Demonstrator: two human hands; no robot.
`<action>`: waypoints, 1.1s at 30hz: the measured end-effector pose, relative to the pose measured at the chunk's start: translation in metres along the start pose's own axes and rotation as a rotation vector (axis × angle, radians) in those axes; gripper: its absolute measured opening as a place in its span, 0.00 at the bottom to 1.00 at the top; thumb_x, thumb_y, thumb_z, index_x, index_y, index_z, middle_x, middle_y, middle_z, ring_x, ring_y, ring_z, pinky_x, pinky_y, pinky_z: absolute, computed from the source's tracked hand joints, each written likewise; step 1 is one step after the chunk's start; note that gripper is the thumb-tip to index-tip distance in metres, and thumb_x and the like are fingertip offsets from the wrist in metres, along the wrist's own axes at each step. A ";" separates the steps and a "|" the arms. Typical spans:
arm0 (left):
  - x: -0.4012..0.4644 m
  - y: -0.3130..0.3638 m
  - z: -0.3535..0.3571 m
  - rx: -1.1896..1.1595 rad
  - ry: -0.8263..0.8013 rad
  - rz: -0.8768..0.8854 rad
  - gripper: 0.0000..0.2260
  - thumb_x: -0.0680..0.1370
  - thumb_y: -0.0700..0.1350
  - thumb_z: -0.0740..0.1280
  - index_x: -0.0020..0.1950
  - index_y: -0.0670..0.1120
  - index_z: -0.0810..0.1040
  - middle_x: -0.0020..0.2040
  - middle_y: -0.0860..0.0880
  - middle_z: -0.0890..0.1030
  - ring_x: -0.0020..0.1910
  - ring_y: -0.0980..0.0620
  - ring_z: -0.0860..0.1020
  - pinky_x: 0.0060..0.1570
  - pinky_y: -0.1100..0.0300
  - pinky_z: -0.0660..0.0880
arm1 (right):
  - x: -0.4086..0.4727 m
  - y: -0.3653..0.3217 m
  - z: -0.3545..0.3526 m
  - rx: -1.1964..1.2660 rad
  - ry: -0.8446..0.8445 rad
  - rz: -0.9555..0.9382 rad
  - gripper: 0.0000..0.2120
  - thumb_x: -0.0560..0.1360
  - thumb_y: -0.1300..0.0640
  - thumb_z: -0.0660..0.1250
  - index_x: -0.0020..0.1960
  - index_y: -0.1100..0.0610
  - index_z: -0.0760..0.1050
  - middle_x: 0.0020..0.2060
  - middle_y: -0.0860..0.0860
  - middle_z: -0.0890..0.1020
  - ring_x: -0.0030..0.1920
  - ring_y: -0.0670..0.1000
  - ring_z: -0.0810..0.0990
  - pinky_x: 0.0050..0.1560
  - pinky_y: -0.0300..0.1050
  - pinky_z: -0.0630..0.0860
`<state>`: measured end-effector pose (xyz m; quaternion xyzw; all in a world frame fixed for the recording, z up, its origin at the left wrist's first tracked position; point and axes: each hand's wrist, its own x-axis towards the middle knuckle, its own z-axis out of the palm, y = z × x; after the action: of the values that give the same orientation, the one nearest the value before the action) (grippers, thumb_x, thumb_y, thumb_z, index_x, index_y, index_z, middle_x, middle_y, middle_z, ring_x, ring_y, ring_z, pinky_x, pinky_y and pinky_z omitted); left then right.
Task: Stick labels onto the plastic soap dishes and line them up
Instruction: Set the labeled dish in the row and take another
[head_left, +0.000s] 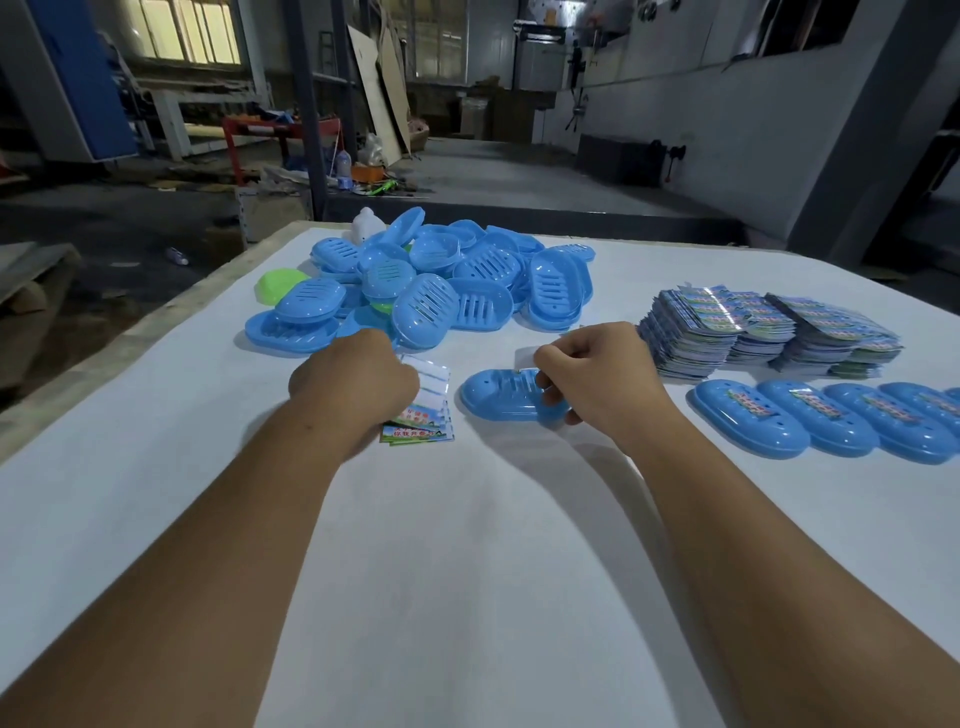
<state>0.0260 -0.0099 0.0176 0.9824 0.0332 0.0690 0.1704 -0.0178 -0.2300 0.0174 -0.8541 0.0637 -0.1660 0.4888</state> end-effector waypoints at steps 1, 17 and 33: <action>-0.001 -0.002 0.000 0.082 -0.010 0.004 0.05 0.74 0.49 0.62 0.45 0.48 0.74 0.43 0.48 0.78 0.44 0.46 0.76 0.36 0.56 0.69 | -0.001 0.000 0.001 -0.003 -0.007 -0.002 0.11 0.72 0.57 0.67 0.34 0.58 0.83 0.28 0.50 0.84 0.28 0.46 0.84 0.25 0.40 0.77; -0.026 0.037 0.010 -0.685 0.151 0.312 0.12 0.71 0.55 0.70 0.32 0.49 0.78 0.24 0.57 0.74 0.26 0.58 0.70 0.33 0.60 0.68 | -0.009 -0.008 0.004 -0.042 0.076 -0.141 0.11 0.69 0.52 0.68 0.31 0.56 0.77 0.25 0.47 0.80 0.25 0.45 0.73 0.32 0.46 0.76; -0.032 0.044 0.019 -0.916 -0.066 0.307 0.08 0.68 0.57 0.70 0.39 0.55 0.84 0.30 0.49 0.78 0.30 0.54 0.71 0.33 0.57 0.71 | -0.006 -0.005 0.008 -0.076 0.079 -0.229 0.12 0.70 0.52 0.73 0.30 0.53 0.76 0.23 0.40 0.76 0.25 0.41 0.72 0.27 0.31 0.65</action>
<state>-0.0009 -0.0601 0.0103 0.8015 -0.1513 0.0696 0.5744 -0.0213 -0.2194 0.0164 -0.8666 -0.0088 -0.2514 0.4309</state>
